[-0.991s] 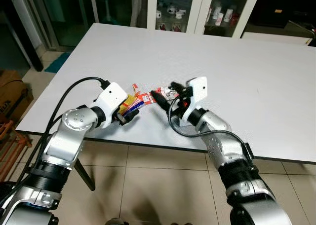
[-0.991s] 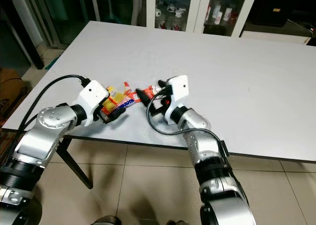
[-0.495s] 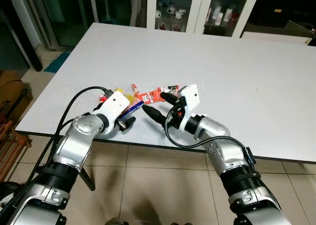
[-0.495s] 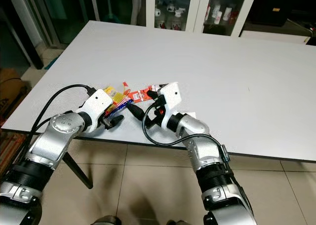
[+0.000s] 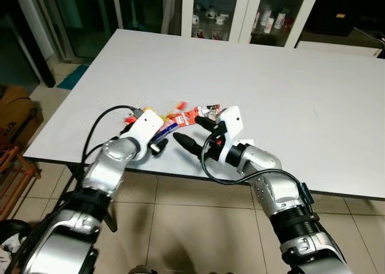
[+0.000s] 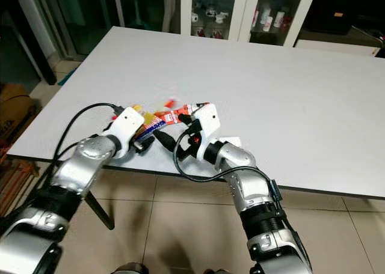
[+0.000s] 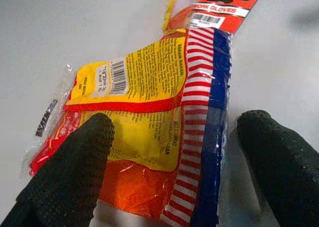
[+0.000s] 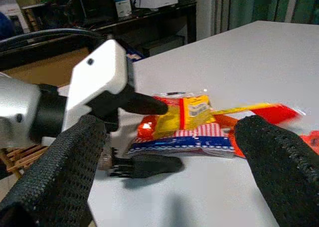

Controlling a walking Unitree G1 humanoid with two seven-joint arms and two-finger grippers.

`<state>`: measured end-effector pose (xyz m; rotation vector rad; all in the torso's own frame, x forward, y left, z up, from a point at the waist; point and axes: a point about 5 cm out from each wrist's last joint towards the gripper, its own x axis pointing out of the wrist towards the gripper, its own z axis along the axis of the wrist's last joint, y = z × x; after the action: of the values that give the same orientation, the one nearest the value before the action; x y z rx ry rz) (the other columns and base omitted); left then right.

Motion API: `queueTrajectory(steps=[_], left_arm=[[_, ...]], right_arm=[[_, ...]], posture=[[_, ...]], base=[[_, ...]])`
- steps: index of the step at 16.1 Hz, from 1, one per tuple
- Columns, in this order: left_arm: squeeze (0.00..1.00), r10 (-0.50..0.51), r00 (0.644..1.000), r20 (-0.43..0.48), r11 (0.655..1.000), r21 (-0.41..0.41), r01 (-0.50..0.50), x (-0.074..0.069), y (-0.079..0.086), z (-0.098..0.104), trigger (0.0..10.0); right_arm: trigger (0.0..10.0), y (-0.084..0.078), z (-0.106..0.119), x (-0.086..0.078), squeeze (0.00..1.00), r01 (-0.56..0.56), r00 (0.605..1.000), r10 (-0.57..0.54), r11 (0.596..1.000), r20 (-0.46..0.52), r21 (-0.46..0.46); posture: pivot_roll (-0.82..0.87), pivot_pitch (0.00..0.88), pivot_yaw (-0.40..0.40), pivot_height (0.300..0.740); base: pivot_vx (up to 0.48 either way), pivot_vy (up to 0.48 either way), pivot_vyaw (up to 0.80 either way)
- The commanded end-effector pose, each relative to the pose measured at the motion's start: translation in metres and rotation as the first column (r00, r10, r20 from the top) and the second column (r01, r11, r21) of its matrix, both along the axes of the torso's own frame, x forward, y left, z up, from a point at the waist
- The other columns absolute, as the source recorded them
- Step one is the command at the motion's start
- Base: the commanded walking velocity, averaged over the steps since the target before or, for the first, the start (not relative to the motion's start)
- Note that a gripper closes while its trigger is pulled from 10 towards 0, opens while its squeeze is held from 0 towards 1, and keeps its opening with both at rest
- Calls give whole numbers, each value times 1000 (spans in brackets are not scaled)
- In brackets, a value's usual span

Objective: Picking trash to rubbish bin

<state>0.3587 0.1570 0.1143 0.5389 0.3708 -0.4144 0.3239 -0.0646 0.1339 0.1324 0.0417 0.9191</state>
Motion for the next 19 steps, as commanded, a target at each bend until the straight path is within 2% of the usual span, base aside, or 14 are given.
queueTrajectory(steps=[1,2,8,19], left_arm=[[0,33,994,-102,999,11,-32,-7,1,-24,863],[0,37,992,-118,999,-7,-38,-8,0,-28,0],[0,52,989,-136,995,-73,-62,-7,-6,-34,0],[0,56,989,-136,995,-75,-67,-7,-9,-36,0]], right_arm=[[10000,0,1,-3,0,-12,1000,12,1000,1,-2],[10000,-1,2,-3,0,-11,1000,11,1000,1,-2],[10000,-4,2,-3,0,-9,1000,9,1000,-4,-9],[10000,-4,0,-5,0,-12,1000,12,1000,-17,-15]], posture=[[24,50,-59,740],[21,50,-59,740],[20,50,-67,740],[16,51,-72,740]], base=[[0,0,0],[0,0,0],[0,0,0],[0,0,0]])
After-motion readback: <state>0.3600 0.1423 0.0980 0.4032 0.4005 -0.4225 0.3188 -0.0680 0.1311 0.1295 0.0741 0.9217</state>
